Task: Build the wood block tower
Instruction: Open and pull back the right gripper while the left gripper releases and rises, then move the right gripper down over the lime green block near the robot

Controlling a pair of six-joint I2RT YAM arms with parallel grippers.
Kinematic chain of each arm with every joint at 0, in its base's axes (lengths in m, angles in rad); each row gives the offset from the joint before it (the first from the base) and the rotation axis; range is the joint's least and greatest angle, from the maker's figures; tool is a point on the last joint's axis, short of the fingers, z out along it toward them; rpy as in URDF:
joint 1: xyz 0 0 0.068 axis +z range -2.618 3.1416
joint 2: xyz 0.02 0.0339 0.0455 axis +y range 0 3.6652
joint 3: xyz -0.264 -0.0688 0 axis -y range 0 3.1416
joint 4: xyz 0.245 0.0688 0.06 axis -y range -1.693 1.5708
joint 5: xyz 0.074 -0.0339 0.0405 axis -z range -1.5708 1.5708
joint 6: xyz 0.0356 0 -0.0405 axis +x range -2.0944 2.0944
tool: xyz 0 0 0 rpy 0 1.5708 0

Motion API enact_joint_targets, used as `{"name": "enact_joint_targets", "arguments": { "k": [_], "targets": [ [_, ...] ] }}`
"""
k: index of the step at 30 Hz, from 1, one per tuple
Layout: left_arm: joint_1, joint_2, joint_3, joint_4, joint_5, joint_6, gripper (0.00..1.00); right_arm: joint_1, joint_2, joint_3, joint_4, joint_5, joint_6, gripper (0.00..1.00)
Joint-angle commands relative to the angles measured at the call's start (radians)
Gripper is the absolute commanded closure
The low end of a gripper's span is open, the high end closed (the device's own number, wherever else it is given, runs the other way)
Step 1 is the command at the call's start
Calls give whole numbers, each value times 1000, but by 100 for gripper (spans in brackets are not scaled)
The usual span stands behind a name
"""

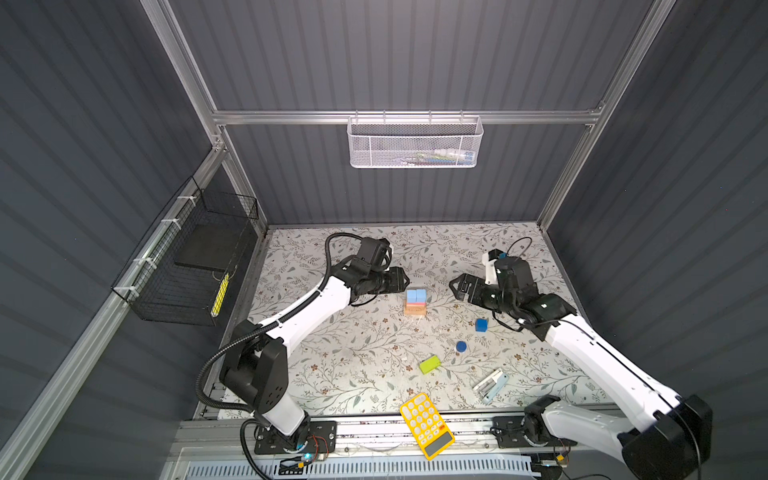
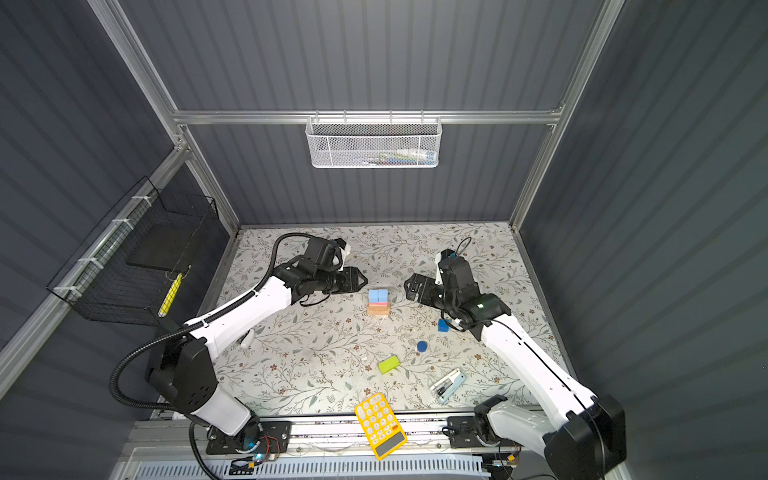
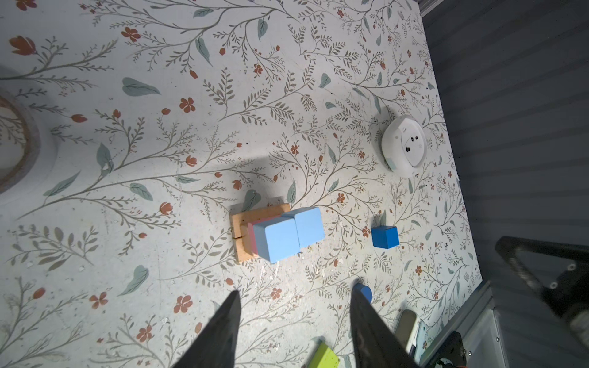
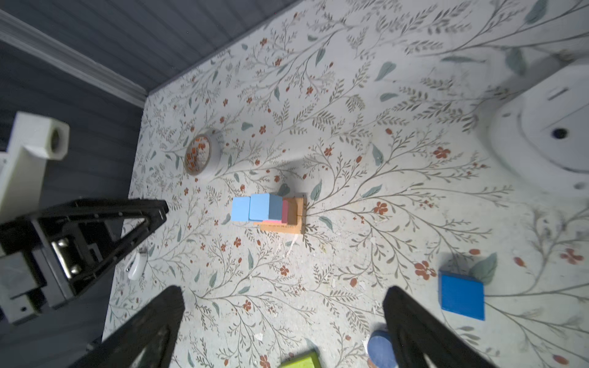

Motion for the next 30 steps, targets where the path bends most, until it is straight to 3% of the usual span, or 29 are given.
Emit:
{"name": "enact_joint_targets", "arguments": {
  "k": [1,3,5,7,10,13,16,20,24,30],
  "targets": [
    [-4,-61,-23,-34,-32,6,45,-2,-59,29,-31,225,117,1],
    [-4,-79,-32,-40,-43,5,45,-3,-104,7,-7,333,210,1],
    [-4,-92,-36,-45,-53,5,45,-4,-156,-36,73,352,240,1],
    [-4,-101,-38,-48,-59,3,45,-9,-209,-90,183,277,209,1],
    [-4,-108,-41,-52,-64,0,45,-11,-262,-133,237,217,271,1],
    [-4,-115,-44,-56,-65,-2,45,-13,-254,-120,247,95,124,1],
    [-4,-123,-54,-60,-74,3,45,-14,-257,-140,247,-3,111,1],
    [-4,-141,-74,-64,-90,10,45,-12,-225,-79,66,-158,36,2],
    [-4,-156,-87,-71,-122,21,45,33,-132,15,-215,-260,-61,14],
    [-3,-180,-100,-85,-164,31,45,262,-78,7,-372,-95,-80,17]
  ]
}}
